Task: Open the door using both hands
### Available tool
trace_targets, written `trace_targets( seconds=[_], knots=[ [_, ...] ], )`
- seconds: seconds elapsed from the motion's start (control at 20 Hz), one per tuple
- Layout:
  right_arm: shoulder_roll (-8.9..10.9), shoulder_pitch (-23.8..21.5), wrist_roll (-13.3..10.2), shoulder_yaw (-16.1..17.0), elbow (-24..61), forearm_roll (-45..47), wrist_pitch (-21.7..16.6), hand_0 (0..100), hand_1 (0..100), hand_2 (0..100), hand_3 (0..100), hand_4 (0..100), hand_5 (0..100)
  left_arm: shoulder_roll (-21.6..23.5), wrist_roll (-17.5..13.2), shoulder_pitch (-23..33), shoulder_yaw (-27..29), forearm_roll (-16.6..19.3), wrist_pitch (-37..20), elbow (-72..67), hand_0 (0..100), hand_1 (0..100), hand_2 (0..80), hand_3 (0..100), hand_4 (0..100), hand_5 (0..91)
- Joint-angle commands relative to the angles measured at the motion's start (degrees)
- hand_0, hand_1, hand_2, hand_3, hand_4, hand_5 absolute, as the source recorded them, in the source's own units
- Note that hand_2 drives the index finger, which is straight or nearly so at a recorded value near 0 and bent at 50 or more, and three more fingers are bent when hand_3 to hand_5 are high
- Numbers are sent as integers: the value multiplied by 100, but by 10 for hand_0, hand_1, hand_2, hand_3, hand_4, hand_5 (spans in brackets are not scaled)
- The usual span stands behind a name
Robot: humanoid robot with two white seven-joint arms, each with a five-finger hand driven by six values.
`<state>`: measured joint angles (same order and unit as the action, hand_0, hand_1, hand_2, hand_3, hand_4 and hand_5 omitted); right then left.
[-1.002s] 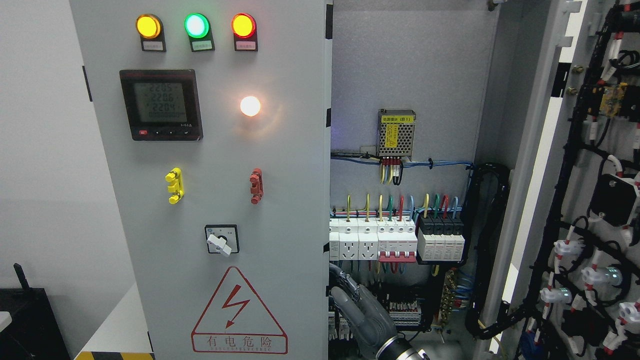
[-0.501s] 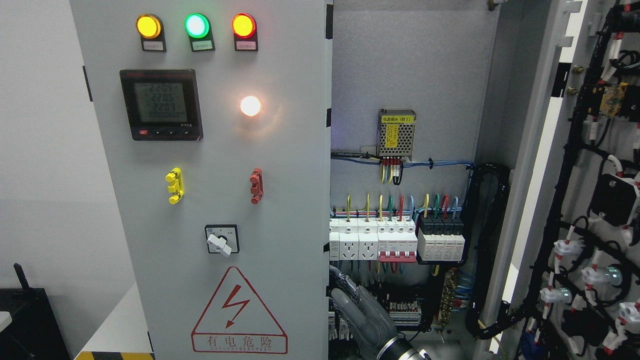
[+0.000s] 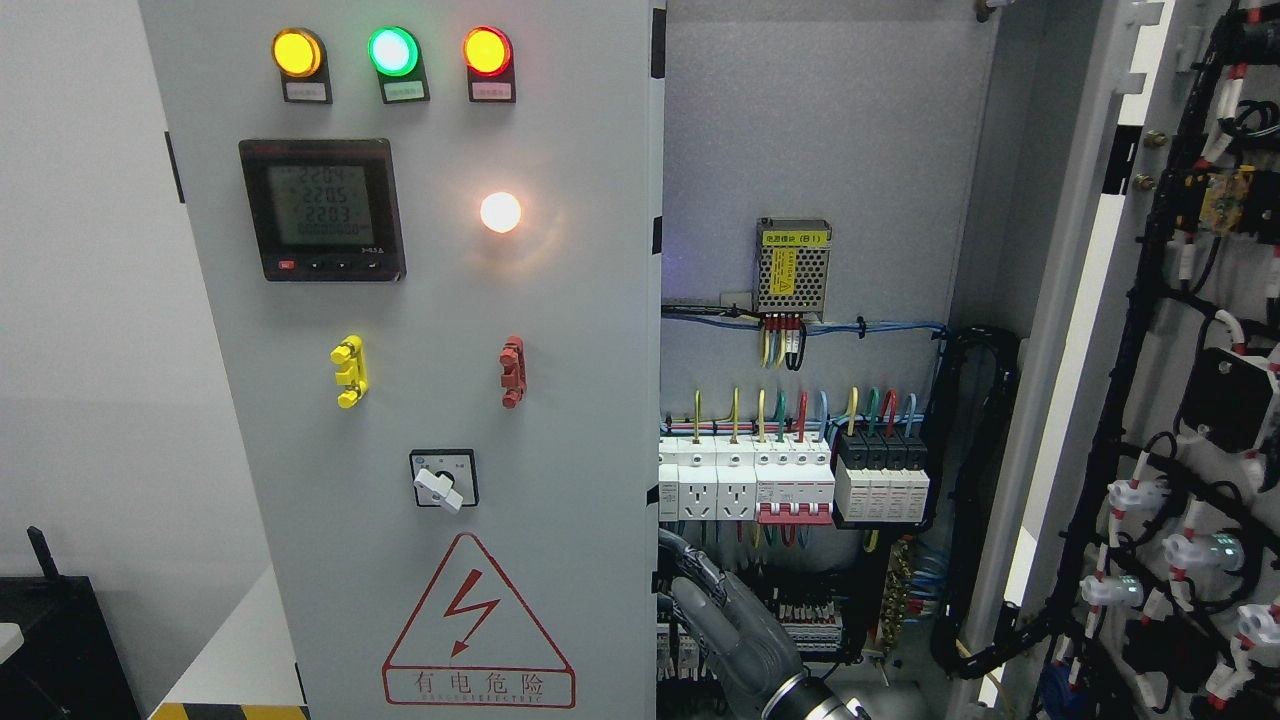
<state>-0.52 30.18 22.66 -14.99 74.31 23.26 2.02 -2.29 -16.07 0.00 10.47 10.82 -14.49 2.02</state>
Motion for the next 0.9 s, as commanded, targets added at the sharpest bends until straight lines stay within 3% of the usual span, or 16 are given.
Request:
trace_targets(
  seconds=[0.0,0.45,0.6,0.85],
  knots=[
    [-18,6,28,-4,-4,12,35,120,389,0,0,0,0,0,-1,158,-1,-1,-1,0,120,389,0,0,0,0],
    [-18,67,72,-4,-57,12,62,120,389,0,0,0,0,0,-1,158,-2,-1,-1,0,120,389,0,0,0,0],
    [-27,93,238,-4,-57,12,62,120,389,0,0,0,0,0,-1,158,-2,-1,-1,0,120,389,0,0,0,0],
    [-27,137,265,-4,-74,12,80,120,389,0,0,0,0,0,-1,158,-2,-1,-1,0,120,389,0,0,0,0]
  ],
)
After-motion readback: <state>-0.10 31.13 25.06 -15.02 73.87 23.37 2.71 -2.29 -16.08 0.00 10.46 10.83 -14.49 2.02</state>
